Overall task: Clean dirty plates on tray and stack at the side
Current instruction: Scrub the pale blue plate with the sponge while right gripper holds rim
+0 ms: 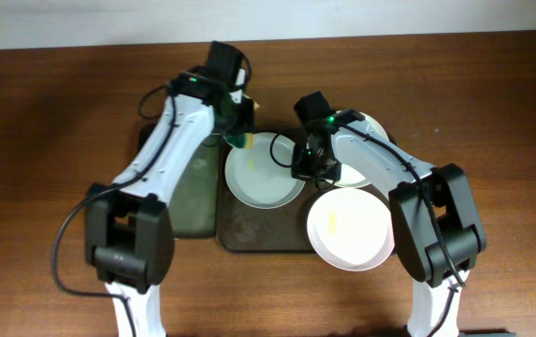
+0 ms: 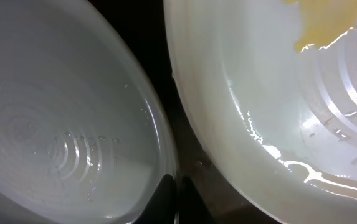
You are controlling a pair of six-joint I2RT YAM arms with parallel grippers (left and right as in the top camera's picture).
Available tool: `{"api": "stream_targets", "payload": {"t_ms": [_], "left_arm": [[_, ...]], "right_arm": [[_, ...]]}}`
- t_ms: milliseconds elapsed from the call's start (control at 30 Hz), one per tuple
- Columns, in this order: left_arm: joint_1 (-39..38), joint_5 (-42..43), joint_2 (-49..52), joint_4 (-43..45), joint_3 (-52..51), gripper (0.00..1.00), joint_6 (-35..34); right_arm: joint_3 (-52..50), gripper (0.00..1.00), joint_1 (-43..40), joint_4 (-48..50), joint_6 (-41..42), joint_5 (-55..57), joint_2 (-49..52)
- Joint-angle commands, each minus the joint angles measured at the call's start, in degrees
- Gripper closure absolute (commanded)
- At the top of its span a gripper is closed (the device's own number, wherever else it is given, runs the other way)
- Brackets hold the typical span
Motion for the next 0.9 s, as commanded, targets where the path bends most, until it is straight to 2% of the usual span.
{"api": "stream_targets", "payload": {"t_ms": [0,267,533,867], "left_arm": [[-0.4,-1.8,4.9,0.5,0.6,1.0,-2.7],[-1.2,-1.9,8.9,6.0,0.6,1.0,-2.7],[-3.0,-1.9,13.1,6.4,0.6,1.0,-2.6],[-3.4,-1.7,13.8,-0.1,0.6,1.0,-2.6]], "right_arm": [[-0.3,0.96,-0.1,0.0,-0.5,-0.1,0.2],[-0.3,0.96,-0.1,0.2,-0.5,-0.1,0.2],[-0.3,0.96,-0.1,0.3,-0.5,-0.1,0.2],[-0.3,0.96,-0.1,1.0,-0.5,-0.6,0.2]]}}
